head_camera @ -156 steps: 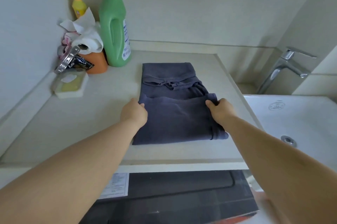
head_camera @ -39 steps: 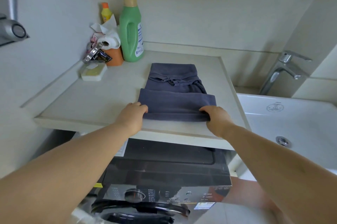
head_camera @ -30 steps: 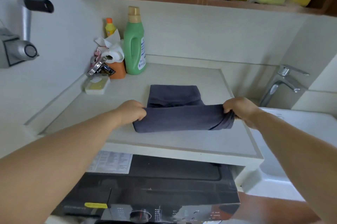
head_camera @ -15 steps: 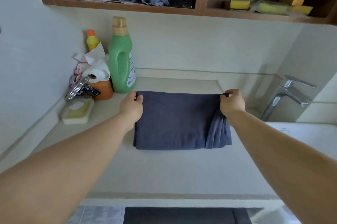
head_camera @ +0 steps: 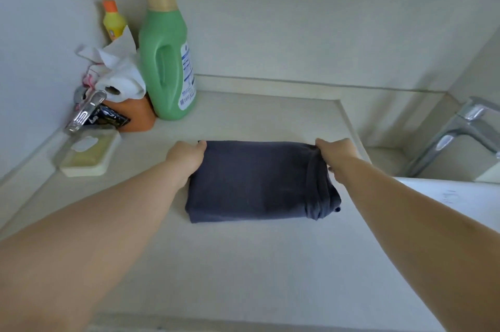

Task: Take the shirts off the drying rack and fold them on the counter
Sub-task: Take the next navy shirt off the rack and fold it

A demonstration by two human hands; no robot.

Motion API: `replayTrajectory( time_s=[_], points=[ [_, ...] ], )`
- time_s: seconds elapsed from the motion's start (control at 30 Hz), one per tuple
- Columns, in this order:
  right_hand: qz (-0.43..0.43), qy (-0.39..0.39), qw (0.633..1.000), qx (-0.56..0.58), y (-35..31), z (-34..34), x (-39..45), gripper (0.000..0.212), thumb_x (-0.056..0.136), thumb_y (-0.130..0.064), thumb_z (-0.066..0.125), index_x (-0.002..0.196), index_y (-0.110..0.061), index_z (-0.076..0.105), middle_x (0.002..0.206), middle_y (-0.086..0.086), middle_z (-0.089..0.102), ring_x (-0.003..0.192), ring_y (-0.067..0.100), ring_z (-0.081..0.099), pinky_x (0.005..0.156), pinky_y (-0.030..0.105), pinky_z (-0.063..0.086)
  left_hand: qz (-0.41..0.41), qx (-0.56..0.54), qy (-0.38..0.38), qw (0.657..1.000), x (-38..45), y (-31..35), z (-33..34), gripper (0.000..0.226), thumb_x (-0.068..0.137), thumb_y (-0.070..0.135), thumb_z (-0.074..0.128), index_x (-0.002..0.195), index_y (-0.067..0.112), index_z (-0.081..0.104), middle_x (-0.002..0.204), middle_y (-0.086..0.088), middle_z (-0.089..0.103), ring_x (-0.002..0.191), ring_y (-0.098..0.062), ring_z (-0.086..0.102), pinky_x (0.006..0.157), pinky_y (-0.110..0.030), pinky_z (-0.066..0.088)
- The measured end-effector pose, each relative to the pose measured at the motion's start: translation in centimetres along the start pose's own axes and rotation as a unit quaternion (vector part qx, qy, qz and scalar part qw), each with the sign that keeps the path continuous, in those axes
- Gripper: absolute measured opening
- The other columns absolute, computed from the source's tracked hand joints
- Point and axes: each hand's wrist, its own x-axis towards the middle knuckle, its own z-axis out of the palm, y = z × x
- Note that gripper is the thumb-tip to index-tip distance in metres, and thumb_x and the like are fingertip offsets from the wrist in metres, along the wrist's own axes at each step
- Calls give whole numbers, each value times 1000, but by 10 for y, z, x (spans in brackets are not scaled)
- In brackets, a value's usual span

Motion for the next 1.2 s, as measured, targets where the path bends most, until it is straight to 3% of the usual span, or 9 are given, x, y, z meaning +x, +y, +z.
replayTrajectory(
  time_s=[0.1, 0.23, 0.37, 0.43, 0.6, 0.87, 1.07, 1.13, 1.2],
  points=[
    [-25, 29, 996, -84, -3, -24, -27, 27, 84, -22, 57, 66, -7, 45, 58, 6, 42, 48, 21, 40, 45, 20, 31, 7, 67, 16, 998, -26, -5, -8, 52, 93, 40, 52, 127, 1, 52, 126, -16, 57, 113, -36, 55, 89, -31, 43],
    [-29, -11, 990, -138, 2, -27, -72, 35, 86, -32, 53, 69, -2, 55, 56, 13, 55, 49, 27, 51, 51, 27, 43, 25, 171, 37, 984, -65, -16, -12, 52, 96, 38, 46, 130, 0, 46, 130, -19, 54, 116, -38, 53, 82, -32, 39],
    [-14, -68, 986, -152, 20, -23, -110, 22, 81, -19, 57, 75, 1, 63, 59, 14, 63, 52, 27, 60, 56, 29, 53, 69, 232, 23, 970, -83, -27, -10, 50, 99, 41, 37, 125, -1, 49, 124, -19, 57, 112, -37, 55, 80, -33, 40],
    [-18, -50, 981, -184, 27, -23, -120, 12, 78, -12, 56, 72, -2, 58, 59, 12, 61, 50, 24, 56, 48, 24, 46, 78, 250, 7, 965, -89, -29, -7, 53, 99, 44, 35, 117, -3, 53, 115, -19, 62, 104, -37, 59, 76, -33, 40],
    [-32, -6, 969, -243, 42, -12, -127, 23, 78, -6, 60, 66, -8, 40, 59, 5, 45, 49, 18, 41, 43, 21, 28, 62, 233, 10, 970, -97, -40, -1, 49, 101, 39, 34, 122, -3, 49, 122, -21, 59, 111, -38, 56, 85, -36, 43],
    [-87, 45, 966, -239, 55, -3, -120, 4, 78, -5, 59, 82, -4, 58, 62, 6, 49, 51, 19, 45, 43, 21, 29, 151, 153, 73, 974, -101, -41, 3, 36, 103, 32, 25, 115, 4, 43, 116, -19, 58, 108, -39, 55, 84, -40, 40],
    [-93, 134, 960, -227, 54, -46, -104, 19, 74, 0, 55, 60, -9, 45, 57, 6, 43, 52, 26, 38, 43, 23, 25, 148, 176, 71, 971, -78, -44, -8, 35, 103, 28, 27, 119, 1, 42, 118, -23, 57, 110, -41, 54, 85, -41, 40],
    [-68, 94, 967, -227, 56, -48, -104, 4, 77, -5, 58, 73, -6, 58, 71, 11, 59, 58, 26, 50, 48, 23, 35, 147, 206, 54, 966, -76, -45, -6, 36, 104, 28, 27, 120, 0, 42, 119, -23, 56, 111, -40, 53, 85, -40, 40],
    [-16, 43, 979, -197, 63, -39, -103, 9, 75, -7, 56, 82, -3, 60, 79, 15, 66, 63, 27, 57, 54, 22, 42, 137, 219, 43, 965, -77, -47, -6, 38, 103, 29, 27, 121, 0, 42, 121, -22, 55, 112, -40, 52, 86, -40, 40]
  ],
)
